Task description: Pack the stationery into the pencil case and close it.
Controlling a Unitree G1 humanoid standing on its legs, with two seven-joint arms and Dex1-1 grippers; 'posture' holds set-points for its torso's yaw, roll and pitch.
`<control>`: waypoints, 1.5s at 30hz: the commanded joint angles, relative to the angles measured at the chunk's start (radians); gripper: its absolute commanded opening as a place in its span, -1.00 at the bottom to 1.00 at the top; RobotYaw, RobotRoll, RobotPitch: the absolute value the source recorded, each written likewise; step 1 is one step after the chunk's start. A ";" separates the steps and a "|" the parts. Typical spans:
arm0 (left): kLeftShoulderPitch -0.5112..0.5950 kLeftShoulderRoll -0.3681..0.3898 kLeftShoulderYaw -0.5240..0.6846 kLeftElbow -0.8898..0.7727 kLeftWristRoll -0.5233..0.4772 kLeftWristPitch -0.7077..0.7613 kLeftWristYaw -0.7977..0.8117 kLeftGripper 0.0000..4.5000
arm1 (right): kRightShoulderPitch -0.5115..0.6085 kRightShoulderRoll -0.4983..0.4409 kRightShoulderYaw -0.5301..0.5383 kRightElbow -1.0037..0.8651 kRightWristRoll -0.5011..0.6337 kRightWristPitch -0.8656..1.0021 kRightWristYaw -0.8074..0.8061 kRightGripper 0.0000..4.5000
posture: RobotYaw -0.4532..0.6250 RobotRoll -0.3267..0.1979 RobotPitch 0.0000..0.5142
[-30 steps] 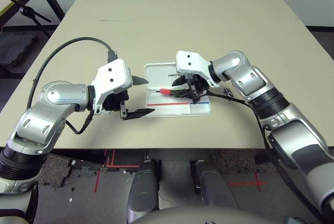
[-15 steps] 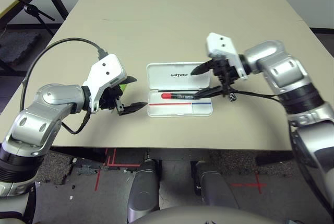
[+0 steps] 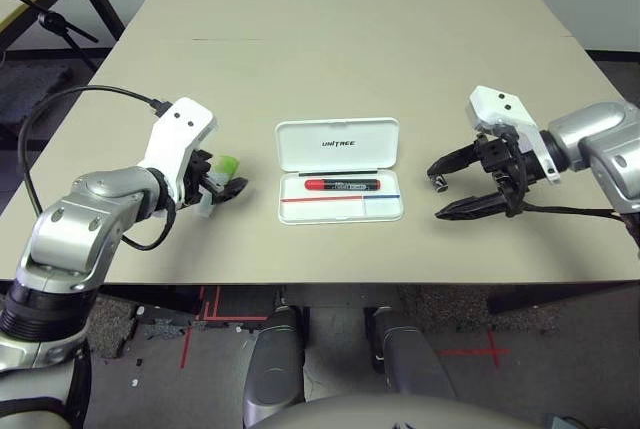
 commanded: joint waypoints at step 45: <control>0.192 0.201 0.102 0.091 -0.023 -0.460 -0.367 -0.52 | 0.044 -0.022 0.040 0.029 -0.058 -0.062 -0.066 1.00 | -0.03 0.25 -0.33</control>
